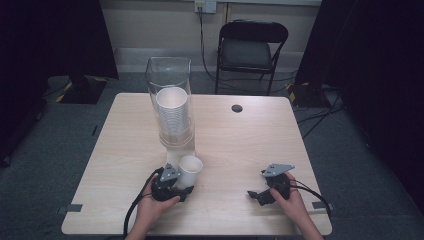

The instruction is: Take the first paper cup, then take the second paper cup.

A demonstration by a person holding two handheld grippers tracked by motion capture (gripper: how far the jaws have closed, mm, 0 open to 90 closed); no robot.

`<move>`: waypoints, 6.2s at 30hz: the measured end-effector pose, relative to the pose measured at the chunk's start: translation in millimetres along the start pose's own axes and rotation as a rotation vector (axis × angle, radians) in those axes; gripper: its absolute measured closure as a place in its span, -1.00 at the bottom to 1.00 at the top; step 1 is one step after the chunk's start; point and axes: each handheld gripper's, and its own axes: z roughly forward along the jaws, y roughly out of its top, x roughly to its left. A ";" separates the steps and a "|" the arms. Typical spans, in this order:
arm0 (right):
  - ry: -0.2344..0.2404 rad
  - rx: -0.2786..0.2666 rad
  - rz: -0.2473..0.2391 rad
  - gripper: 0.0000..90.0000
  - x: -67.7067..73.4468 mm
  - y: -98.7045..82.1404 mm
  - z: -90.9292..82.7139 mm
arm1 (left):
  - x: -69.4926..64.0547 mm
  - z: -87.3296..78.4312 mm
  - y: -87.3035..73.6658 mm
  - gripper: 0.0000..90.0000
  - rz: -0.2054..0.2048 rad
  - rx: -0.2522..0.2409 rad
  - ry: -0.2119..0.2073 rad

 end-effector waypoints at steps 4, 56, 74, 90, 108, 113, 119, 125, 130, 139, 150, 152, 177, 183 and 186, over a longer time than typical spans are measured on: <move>-0.001 0.000 0.000 -0.97 0.0 0.0 0.0 | -7.7 10.4 9.4 -0.20 0.032 0.011 -0.017; -0.001 0.000 0.000 -0.97 0.1 0.0 0.0 | -36.5 64.5 36.2 -0.24 0.098 0.038 0.000; -0.001 0.000 0.000 -0.97 0.1 0.0 0.0 | -36.2 62.4 31.9 -0.40 0.087 0.032 0.005; -0.001 0.000 0.000 -0.98 0.0 0.0 0.0 | -26.6 34.2 22.8 -0.50 0.071 0.048 0.012; 0.001 0.000 0.001 -0.97 0.0 -0.1 -0.2 | -23.9 35.7 19.4 0.07 0.028 0.022 -0.017; 0.000 0.000 0.001 -0.97 0.0 -0.1 -0.2 | -26.7 51.6 28.8 0.08 0.002 0.014 -0.022; 0.000 0.000 0.001 -0.97 0.0 -0.2 -0.3 | -25.4 61.1 33.3 0.10 -0.010 -0.009 -0.026; -0.002 0.001 0.003 -0.98 -0.2 -1.7 -1.9 | -28.1 58.5 34.6 -0.27 0.013 0.036 -0.013; -0.003 0.001 0.002 -0.97 -0.3 -1.9 -2.0 | -24.3 43.8 31.3 -0.48 0.041 0.044 -0.005; -0.003 0.001 0.004 -0.98 -0.1 -1.9 -2.1 | -8.2 12.2 26.3 -0.58 0.005 -0.015 0.023; -0.003 0.001 0.002 -0.97 -0.3 -1.9 -2.0 | 14.4 -18.3 20.4 -0.56 -0.053 -0.092 0.100; -0.003 0.001 0.004 -0.97 -0.2 -1.8 -2.1 | 19.9 -23.5 20.6 -0.56 -0.059 -0.113 0.114; -0.003 0.001 0.002 -0.97 -0.4 -1.9 -2.0 | 42.2 -48.7 54.1 -0.53 -0.085 -0.323 0.227; -0.003 0.001 0.003 -0.98 -0.3 -1.9 -2.0 | 37.1 -45.7 62.4 -0.51 -0.051 -0.360 0.249; -0.003 0.001 0.003 -0.98 -0.3 -1.9 -2.0 | 37.0 -46.2 63.9 -0.50 -0.034 -0.365 0.265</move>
